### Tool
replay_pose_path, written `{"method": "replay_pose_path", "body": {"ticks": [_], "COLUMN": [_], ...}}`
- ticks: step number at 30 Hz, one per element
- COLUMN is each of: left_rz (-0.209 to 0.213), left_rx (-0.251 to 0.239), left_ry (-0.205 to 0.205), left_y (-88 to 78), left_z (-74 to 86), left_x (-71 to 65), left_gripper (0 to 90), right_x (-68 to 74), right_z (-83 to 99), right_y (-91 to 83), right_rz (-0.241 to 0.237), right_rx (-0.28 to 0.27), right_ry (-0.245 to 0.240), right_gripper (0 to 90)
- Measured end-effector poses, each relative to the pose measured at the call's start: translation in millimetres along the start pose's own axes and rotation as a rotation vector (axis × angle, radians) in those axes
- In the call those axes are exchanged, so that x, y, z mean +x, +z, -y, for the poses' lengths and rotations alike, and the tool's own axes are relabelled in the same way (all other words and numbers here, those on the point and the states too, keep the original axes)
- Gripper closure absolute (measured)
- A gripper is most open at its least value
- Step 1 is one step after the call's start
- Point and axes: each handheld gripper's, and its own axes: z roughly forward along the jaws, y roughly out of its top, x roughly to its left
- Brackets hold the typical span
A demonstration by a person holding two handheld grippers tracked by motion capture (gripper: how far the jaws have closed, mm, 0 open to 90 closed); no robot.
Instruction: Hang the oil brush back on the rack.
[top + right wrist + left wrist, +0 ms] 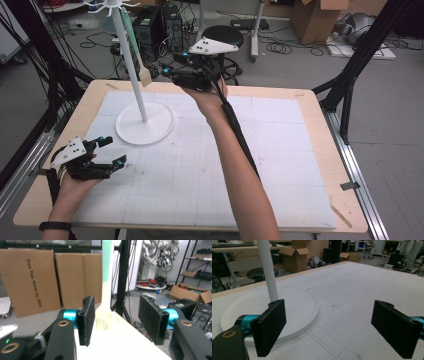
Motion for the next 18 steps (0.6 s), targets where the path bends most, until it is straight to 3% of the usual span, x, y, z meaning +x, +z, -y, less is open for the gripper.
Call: {"method": "replay_pose_path", "body": {"ticks": [11, 18], "left_rz": [-0.018, -0.024], "left_rx": [0.025, 0.031], "left_ry": [0.012, 0.019], "left_y": [0.1, -0.2], "left_z": [1.5, 1.4], "left_x": [-0.1, -0.3], "left_gripper": [13.3, 13.3], "right_x": [-18.6, -25.3], "right_z": [53.1, 94.1], "right_y": [-72.7, -123.4], "right_rz": [0.032, 0.065], "right_rx": [0.062, 0.079], "right_ry": [-0.012, 0.022], "right_gripper": [28.2, 21.5]}}
